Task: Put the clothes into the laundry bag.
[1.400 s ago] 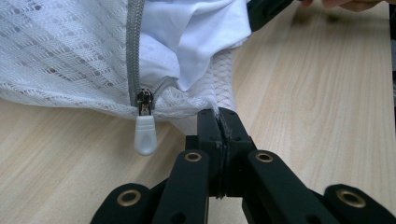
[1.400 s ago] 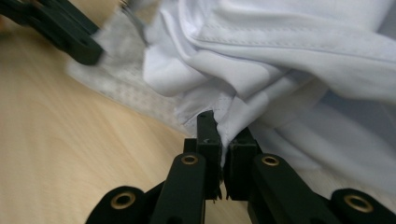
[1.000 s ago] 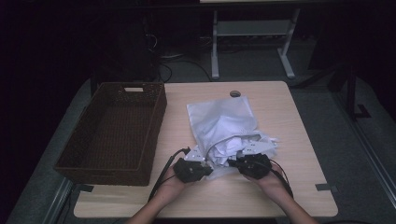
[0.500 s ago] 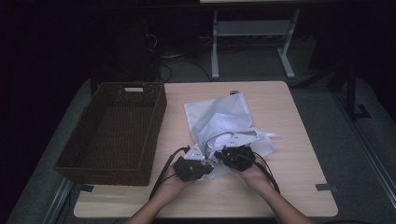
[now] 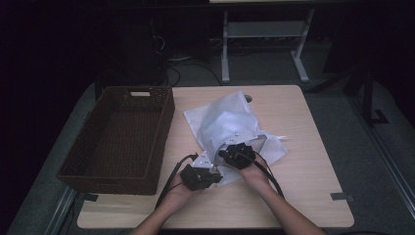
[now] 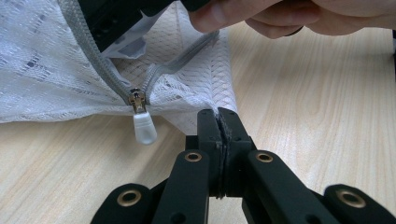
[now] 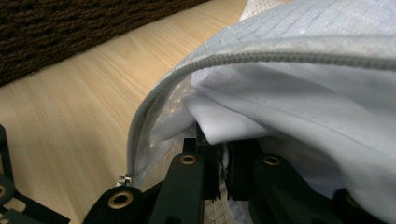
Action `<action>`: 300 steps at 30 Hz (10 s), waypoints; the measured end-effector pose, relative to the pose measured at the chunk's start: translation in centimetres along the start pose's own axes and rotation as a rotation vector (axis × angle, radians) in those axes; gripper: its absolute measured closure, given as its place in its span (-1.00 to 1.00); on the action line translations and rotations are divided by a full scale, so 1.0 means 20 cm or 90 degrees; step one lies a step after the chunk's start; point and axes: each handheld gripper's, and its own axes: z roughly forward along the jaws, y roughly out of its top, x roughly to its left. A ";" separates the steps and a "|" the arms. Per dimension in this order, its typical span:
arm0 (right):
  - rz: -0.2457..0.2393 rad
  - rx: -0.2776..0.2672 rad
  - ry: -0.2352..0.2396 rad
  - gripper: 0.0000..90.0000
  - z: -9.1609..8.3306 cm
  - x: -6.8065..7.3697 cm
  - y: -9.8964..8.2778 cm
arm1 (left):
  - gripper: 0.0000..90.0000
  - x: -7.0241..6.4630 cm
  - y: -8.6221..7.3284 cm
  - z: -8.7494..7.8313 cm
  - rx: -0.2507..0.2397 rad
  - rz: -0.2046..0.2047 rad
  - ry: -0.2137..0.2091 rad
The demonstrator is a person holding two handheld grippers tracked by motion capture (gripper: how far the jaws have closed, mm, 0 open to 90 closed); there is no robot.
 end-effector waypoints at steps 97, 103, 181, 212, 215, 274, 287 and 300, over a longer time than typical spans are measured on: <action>0.044 0.083 0.017 0.91 -0.66 -0.28 -0.49 | 0.40 0.05 0.23 0.17 0.081 0.039 0.135; 0.051 0.040 0.021 0.33 -0.73 -0.26 -0.44 | 0.90 0.08 0.25 0.18 0.085 0.018 0.130; -0.090 0.151 0.064 1.00 -0.22 0.02 -0.28 | 0.70 0.23 0.58 0.43 -0.003 -0.044 0.155; -0.090 0.155 0.082 1.00 -0.23 0.01 -0.29 | 0.60 0.39 0.69 0.57 -0.008 -0.107 0.164; -0.088 0.154 0.083 1.00 -0.23 0.01 -0.29 | 0.53 0.35 0.66 0.48 -0.013 -0.099 0.144; -0.035 0.043 0.120 0.95 -0.45 -0.07 -0.21 | 0.95 0.09 0.19 0.21 0.087 0.042 0.046; -0.026 0.132 0.017 1.00 -0.33 -0.22 -0.29 | 0.88 0.08 0.16 0.20 0.090 0.032 0.017; -0.026 0.170 -0.012 1.00 -0.37 -0.33 -0.36 | 0.81 0.11 0.15 0.19 0.083 0.012 0.021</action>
